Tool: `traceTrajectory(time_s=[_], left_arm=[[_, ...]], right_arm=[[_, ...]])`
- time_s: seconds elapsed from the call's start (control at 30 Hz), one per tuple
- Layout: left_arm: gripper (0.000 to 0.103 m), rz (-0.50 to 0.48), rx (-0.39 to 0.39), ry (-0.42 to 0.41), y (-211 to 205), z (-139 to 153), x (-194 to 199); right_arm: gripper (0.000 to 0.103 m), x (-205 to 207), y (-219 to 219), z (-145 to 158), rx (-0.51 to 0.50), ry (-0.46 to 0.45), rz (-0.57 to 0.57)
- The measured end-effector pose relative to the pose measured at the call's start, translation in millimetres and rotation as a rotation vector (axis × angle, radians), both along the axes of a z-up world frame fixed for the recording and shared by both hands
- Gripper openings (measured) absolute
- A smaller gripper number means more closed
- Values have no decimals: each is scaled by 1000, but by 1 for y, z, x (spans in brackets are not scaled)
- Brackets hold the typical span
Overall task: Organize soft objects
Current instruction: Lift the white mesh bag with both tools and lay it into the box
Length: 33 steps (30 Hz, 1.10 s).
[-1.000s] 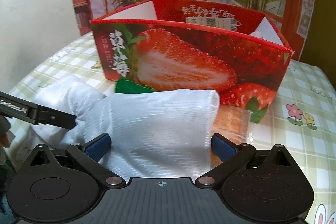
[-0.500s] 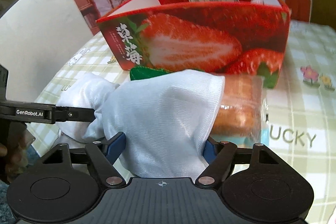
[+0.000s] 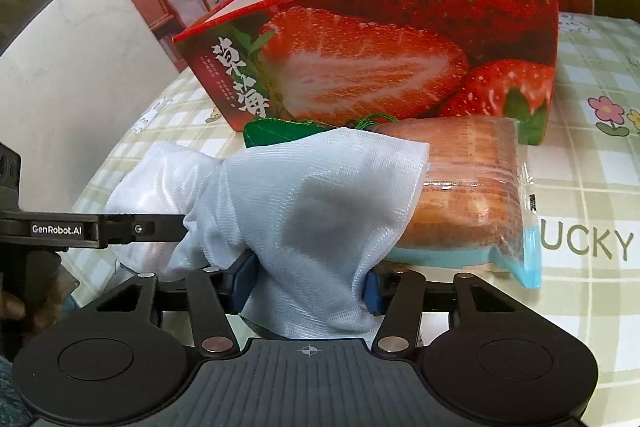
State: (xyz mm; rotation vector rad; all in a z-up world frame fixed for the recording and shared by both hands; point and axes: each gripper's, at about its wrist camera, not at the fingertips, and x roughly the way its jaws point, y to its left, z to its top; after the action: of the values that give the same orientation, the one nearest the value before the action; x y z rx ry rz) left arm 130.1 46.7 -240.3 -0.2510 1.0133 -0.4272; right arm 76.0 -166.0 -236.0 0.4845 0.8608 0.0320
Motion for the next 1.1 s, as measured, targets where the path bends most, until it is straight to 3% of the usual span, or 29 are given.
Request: traceTrajectory(time_s=[0.1,0.2,0.27,0.37,0.53,0.73,0.93,1.1], left_arm=[[69,-1,-2,-1,-1,0,1],[60,-3,-15,-5,-2,2,0],[47,-12,-8,-26,-2,6,-2],[39,-22,-20,-55,-2,16,-4],[39,-1,-60,-121,6,40,-3],[39,-10,-73,-271,6,93,4],[39,-40,-68,-394,-11,139,32],[39,-43,-64,-453,-41,159,68]], right_arm=[[43,-1,0,-1,10,-2,1],[35,-2,0,1,13,-6,8],[26,-2,2,6,12,-20,23],[13,-4,2,17,15,-62,43],[12,-5,-3,40,18,-145,53],[12,-1,-15,82,3,-279,69],[12,17,-35,128,-55,-385,50],[12,40,-62,154,-125,-428,3]])
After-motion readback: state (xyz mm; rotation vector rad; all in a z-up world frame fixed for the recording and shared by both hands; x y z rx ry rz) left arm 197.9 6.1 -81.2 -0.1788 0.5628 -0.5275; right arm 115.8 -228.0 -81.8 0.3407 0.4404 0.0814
